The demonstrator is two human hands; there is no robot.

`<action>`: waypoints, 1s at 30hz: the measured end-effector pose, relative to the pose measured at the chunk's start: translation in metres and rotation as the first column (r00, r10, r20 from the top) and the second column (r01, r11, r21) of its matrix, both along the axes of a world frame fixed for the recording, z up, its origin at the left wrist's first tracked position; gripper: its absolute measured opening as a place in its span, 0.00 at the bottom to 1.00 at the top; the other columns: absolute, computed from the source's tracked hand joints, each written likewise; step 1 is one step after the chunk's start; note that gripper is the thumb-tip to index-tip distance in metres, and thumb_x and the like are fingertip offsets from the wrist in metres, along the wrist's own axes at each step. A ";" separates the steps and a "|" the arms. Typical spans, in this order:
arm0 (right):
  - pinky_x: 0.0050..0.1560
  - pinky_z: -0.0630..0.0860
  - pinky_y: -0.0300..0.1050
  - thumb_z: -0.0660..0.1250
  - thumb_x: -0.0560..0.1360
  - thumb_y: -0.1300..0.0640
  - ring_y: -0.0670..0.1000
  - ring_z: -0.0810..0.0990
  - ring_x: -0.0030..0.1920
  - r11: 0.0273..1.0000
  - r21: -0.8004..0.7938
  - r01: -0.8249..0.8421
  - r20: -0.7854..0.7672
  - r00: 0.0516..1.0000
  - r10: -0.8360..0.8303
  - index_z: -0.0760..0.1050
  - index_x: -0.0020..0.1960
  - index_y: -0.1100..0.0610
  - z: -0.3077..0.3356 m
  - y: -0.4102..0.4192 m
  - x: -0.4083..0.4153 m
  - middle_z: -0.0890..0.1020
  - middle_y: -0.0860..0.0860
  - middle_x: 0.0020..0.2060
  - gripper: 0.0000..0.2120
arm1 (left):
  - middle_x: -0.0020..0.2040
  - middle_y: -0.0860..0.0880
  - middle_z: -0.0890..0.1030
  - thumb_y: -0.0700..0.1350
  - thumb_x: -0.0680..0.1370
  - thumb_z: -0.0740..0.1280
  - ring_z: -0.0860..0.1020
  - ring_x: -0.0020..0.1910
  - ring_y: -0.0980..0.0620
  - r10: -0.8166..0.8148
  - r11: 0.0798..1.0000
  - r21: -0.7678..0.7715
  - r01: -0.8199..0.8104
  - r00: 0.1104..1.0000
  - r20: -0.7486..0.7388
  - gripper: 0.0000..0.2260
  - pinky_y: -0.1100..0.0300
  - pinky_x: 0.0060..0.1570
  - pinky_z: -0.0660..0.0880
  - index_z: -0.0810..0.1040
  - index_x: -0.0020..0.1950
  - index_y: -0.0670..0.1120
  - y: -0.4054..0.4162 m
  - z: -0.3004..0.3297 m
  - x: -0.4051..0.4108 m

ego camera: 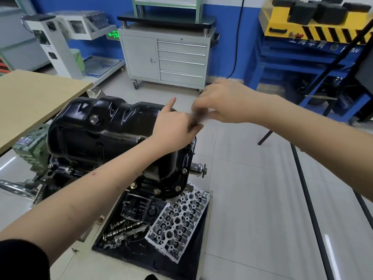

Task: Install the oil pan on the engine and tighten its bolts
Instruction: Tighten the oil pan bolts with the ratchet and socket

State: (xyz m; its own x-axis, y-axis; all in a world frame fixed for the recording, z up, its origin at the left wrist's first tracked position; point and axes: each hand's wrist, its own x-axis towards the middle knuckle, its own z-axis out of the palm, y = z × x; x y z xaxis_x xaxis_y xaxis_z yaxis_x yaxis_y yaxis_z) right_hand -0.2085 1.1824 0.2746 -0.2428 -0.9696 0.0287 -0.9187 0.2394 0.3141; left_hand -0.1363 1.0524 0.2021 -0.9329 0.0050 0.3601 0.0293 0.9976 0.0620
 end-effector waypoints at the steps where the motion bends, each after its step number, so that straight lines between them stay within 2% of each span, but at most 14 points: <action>1: 0.48 0.61 0.43 0.62 0.76 0.58 0.54 0.73 0.52 1.000 0.015 -0.024 -0.012 1.000 0.024 0.73 0.57 0.54 0.001 -0.001 -0.001 0.79 0.50 0.49 0.10 | 0.32 0.43 0.80 0.50 0.78 0.59 0.78 0.41 0.41 -0.008 1.000 0.013 0.008 1.000 -0.001 0.16 0.60 0.70 0.42 0.71 0.32 0.47 0.000 0.000 0.001; 4: 0.41 0.63 0.45 0.64 0.74 0.54 0.54 0.73 0.49 1.000 0.008 0.026 -0.040 0.999 -0.026 0.73 0.56 0.53 0.003 -0.008 -0.003 0.79 0.51 0.47 0.11 | 0.32 0.43 0.80 0.50 0.78 0.59 0.78 0.39 0.41 -0.001 1.000 0.031 0.002 1.000 -0.024 0.17 0.60 0.70 0.43 0.66 0.30 0.47 0.000 0.001 0.001; 7: 0.29 0.59 0.41 0.66 0.70 0.41 0.50 0.68 0.37 0.991 -0.001 0.135 0.055 0.989 -0.135 0.72 0.45 0.56 0.003 -0.005 -0.002 0.73 0.46 0.31 0.18 | 0.31 0.44 0.79 0.51 0.78 0.58 0.78 0.38 0.43 0.035 0.999 0.006 -0.035 0.999 -0.015 0.16 0.62 0.69 0.42 0.66 0.31 0.47 0.000 0.000 -0.001; 9: 0.27 0.58 0.41 0.65 0.70 0.39 0.50 0.66 0.32 0.986 -0.024 0.165 0.129 0.978 -0.161 0.69 0.40 0.56 -0.001 -0.001 0.001 0.68 0.45 0.27 0.20 | 0.30 0.46 0.77 0.50 0.78 0.57 0.78 0.38 0.44 0.032 0.999 -0.015 -0.032 0.999 0.006 0.16 0.62 0.69 0.41 0.67 0.31 0.47 0.000 -0.001 -0.001; 11: 0.31 0.61 0.43 0.64 0.73 0.44 0.52 0.69 0.35 0.990 -0.049 0.132 0.120 0.985 -0.125 0.71 0.42 0.56 -0.004 0.002 0.003 0.73 0.48 0.30 0.15 | 0.31 0.46 0.77 0.51 0.78 0.57 0.78 0.39 0.43 0.025 0.999 -0.021 -0.025 0.999 0.021 0.16 0.62 0.68 0.40 0.66 0.31 0.47 -0.001 -0.002 -0.002; 13: 0.42 0.63 0.46 0.63 0.75 0.51 0.54 0.73 0.45 0.998 -0.041 0.054 0.043 0.998 -0.052 0.73 0.52 0.55 -0.004 0.003 0.003 0.79 0.50 0.43 0.09 | 0.29 0.47 0.75 0.52 0.78 0.57 0.78 0.40 0.43 0.017 1.000 -0.001 -0.017 1.000 0.023 0.18 0.60 0.69 0.41 0.63 0.30 0.48 -0.001 -0.001 -0.001; 15: 0.49 0.61 0.43 0.61 0.76 0.57 0.53 0.73 0.53 1.000 -0.012 -0.019 -0.026 0.999 0.018 0.73 0.57 0.55 -0.005 0.002 0.002 0.79 0.50 0.49 0.10 | 0.30 0.48 0.75 0.52 0.78 0.57 0.78 0.41 0.44 0.003 1.000 -0.009 -0.003 0.999 0.033 0.17 0.59 0.69 0.41 0.63 0.30 0.48 0.000 -0.001 -0.001; 17: 0.48 0.64 0.46 0.61 0.76 0.58 0.53 0.72 0.53 0.999 -0.011 -0.033 -0.028 0.999 0.033 0.73 0.57 0.55 -0.004 -0.002 0.000 0.78 0.50 0.50 0.10 | 0.30 0.49 0.75 0.52 0.78 0.57 0.78 0.42 0.45 0.006 1.000 -0.019 -0.006 1.000 0.018 0.16 0.60 0.69 0.40 0.66 0.33 0.47 -0.001 -0.002 -0.002; 18: 0.42 0.65 0.46 0.63 0.75 0.55 0.53 0.73 0.51 1.000 -0.021 0.000 -0.011 1.000 0.000 0.73 0.56 0.55 -0.002 -0.004 -0.001 0.79 0.50 0.49 0.10 | 0.32 0.49 0.76 0.52 0.78 0.56 0.78 0.42 0.46 0.017 1.000 -0.021 -0.017 1.000 0.003 0.16 0.61 0.69 0.40 0.68 0.33 0.46 -0.001 -0.002 -0.002; 20: 0.31 0.60 0.41 0.66 0.72 0.45 0.52 0.72 0.42 0.993 -0.034 0.111 0.015 0.994 -0.110 0.74 0.50 0.55 0.002 -0.005 -0.003 0.78 0.50 0.40 0.15 | 0.38 0.48 0.81 0.52 0.79 0.56 0.78 0.43 0.46 0.038 0.998 -0.042 -0.039 0.999 -0.013 0.17 0.63 0.68 0.39 0.75 0.37 0.43 0.000 -0.004 -0.003; 22: 0.29 0.59 0.41 0.65 0.68 0.38 0.52 0.70 0.36 0.982 -0.035 0.185 0.081 0.980 -0.181 0.73 0.43 0.57 0.000 -0.002 -0.003 0.74 0.49 0.33 0.22 | 0.41 0.47 0.82 0.52 0.79 0.55 0.79 0.44 0.46 0.035 0.998 -0.056 -0.036 0.999 -0.022 0.17 0.63 0.67 0.38 0.76 0.39 0.43 0.000 -0.006 -0.005; 25: 0.32 0.61 0.44 0.64 0.72 0.42 0.53 0.72 0.39 0.985 -0.077 0.155 0.184 0.973 -0.138 0.72 0.44 0.56 -0.005 0.005 -0.003 0.77 0.50 0.36 0.16 | 0.40 0.46 0.82 0.51 0.79 0.56 0.78 0.43 0.45 0.021 0.997 -0.069 -0.023 0.999 -0.027 0.16 0.62 0.68 0.39 0.75 0.39 0.44 -0.001 -0.006 -0.004; 28: 0.44 0.65 0.46 0.62 0.77 0.52 0.53 0.74 0.52 0.999 -0.033 0.004 0.071 0.997 -0.002 0.73 0.57 0.53 -0.004 0.008 -0.004 0.79 0.48 0.49 0.11 | 0.39 0.47 0.82 0.51 0.78 0.58 0.78 0.44 0.45 -0.009 0.999 -0.054 0.008 1.000 -0.010 0.14 0.60 0.68 0.40 0.76 0.38 0.45 -0.002 -0.006 -0.002; 30: 0.44 0.66 0.47 0.62 0.76 0.52 0.52 0.73 0.52 1.000 -0.024 -0.003 0.047 0.999 0.004 0.73 0.58 0.52 -0.003 0.005 -0.006 0.79 0.48 0.49 0.12 | 0.37 0.46 0.81 0.49 0.78 0.59 0.79 0.43 0.45 -0.021 0.999 -0.037 0.021 1.000 -0.012 0.12 0.60 0.68 0.41 0.70 0.35 0.48 -0.002 -0.004 0.000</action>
